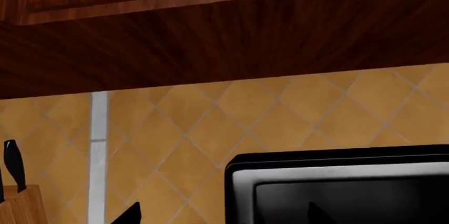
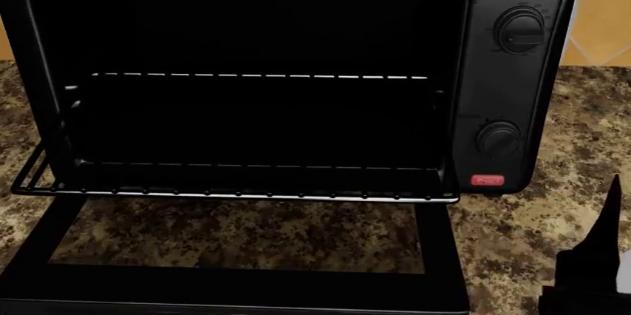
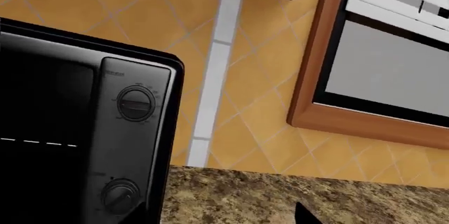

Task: Place the baguette on the rack of the toaster oven.

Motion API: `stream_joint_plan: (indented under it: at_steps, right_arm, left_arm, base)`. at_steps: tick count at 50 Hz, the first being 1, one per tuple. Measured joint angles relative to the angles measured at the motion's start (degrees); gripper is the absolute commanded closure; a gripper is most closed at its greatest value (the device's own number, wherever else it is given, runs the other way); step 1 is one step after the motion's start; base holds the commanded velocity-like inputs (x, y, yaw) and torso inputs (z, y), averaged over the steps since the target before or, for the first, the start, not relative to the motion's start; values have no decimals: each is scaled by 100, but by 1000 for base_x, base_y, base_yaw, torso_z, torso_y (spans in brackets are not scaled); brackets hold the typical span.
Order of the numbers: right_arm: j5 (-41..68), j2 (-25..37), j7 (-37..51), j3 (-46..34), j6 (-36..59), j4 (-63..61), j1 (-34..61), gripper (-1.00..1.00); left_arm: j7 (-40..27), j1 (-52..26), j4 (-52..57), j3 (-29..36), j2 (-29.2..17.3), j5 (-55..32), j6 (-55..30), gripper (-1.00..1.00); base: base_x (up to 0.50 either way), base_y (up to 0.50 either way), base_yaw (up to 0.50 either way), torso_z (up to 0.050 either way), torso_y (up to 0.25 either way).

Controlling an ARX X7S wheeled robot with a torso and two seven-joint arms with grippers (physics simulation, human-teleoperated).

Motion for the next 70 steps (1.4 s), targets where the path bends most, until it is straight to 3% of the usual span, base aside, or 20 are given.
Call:
stream_joint_plan:
  at_steps: [28, 46, 58, 70]
  right_arm:
    - [1470, 659, 523, 1342, 1304, 272, -524, -100]
    - [1759, 832, 633, 1594, 1483, 304, -684, -100]
    - [1980, 1155, 264, 2070, 1657, 192, -1031, -100]
    - [1471, 1245, -781, 2809, 1602, 218, -1850, -100]
  left_arm:
    - [-47, -139, -14, 98, -78, -87, -4, -100]
    - [-55, -145, -37, 139, -111, -101, 48, -100]
    - [-55, -153, -72, 192, -119, -106, 60, -100]
    - [-88, -185, -109, 245, -119, -119, 34, -100]
  base:
    - [0, 0, 0, 0, 0]
    - [0, 0, 0, 0, 0]
    - [0, 0, 0, 0, 0]
    - [0, 0, 0, 0, 0]
